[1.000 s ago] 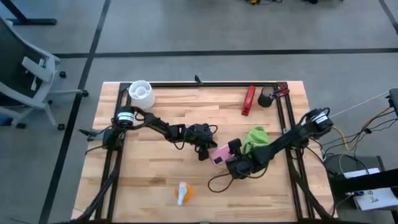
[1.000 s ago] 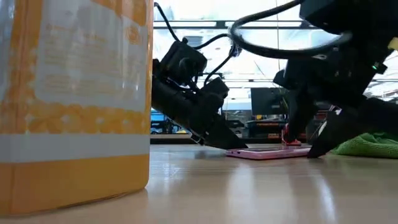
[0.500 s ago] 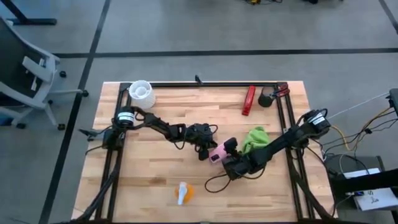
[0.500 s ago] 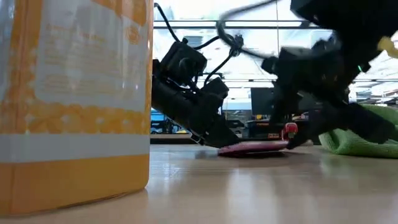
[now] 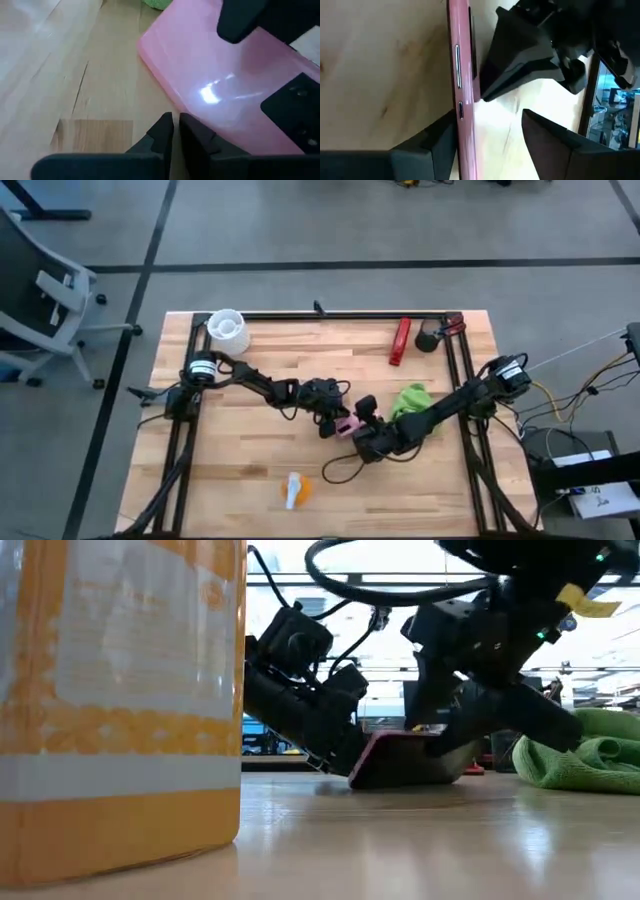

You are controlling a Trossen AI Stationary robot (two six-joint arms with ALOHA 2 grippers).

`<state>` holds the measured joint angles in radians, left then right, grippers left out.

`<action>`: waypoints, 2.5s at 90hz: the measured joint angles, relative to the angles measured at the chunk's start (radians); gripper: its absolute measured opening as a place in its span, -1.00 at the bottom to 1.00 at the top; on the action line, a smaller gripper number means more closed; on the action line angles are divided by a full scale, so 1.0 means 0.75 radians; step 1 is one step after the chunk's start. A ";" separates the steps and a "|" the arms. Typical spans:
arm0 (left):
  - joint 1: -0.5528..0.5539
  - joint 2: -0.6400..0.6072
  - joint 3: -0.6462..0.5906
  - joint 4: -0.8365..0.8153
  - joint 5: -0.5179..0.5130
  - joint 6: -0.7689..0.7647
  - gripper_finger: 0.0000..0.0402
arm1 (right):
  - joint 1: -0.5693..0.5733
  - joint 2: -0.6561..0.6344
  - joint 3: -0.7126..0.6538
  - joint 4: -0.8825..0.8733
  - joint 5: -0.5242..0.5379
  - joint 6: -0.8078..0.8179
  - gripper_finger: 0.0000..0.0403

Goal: Apply microfiber cloth
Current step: Wipe the back and front of the cellphone using the microfiber cloth

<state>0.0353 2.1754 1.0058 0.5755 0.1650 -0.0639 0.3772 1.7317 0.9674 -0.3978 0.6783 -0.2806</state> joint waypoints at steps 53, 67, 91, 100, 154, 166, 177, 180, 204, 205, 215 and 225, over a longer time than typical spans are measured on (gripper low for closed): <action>-0.009 -0.189 -0.003 -0.325 0.137 0.184 -0.89 | -0.108 -0.022 0.016 -0.012 -0.112 -0.003 -0.34; -0.006 -0.297 -0.006 -0.583 0.078 0.269 -0.89 | -0.102 -0.030 0.015 -0.058 -0.115 0.013 -0.41; -0.060 -0.336 -0.021 -0.529 0.053 0.207 -0.89 | -0.085 -0.266 0.031 -0.629 -0.276 0.535 -0.56; -0.113 -0.309 -0.020 -0.421 0.053 0.204 -0.89 | -0.075 -0.396 0.001 -0.744 -0.417 0.723 -0.60; -0.346 -0.207 -0.016 0.019 -0.187 0.141 -0.89 | -0.064 -0.734 -0.460 -0.647 -0.495 1.158 -0.10; -0.346 -0.159 -0.007 0.037 -0.231 0.137 -0.89 | -0.064 -0.713 -0.552 -0.514 -0.479 1.204 -0.22; -0.346 -0.138 -0.003 0.042 -0.233 0.121 -0.89 | -0.064 -0.700 -0.579 -0.488 -0.440 1.222 -0.61; -0.346 -0.136 -0.003 0.034 -0.233 0.108 -0.89 | -0.064 -0.701 -0.577 -0.484 -0.438 1.214 -0.76; -0.349 -0.136 -0.002 0.044 -0.233 0.085 -0.89 | -0.064 -0.709 -0.358 -0.478 -0.400 0.965 -0.99; -0.349 -0.136 -0.002 0.044 -0.233 0.082 -0.89 | -0.064 -0.709 -0.346 -0.478 -0.399 0.953 -0.99; -0.349 -0.135 -0.002 0.044 -0.240 0.072 -0.89 | -0.064 -0.709 -0.240 -0.424 -0.418 0.800 -0.99; -0.348 -0.135 -0.002 0.068 -0.282 0.072 -0.89 | -0.064 -0.680 -0.227 -0.303 -0.457 0.687 -1.00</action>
<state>-0.2259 2.0743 1.0042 0.6267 -0.0467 -0.0097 0.3291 1.2215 0.7973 -0.6252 0.3357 0.2346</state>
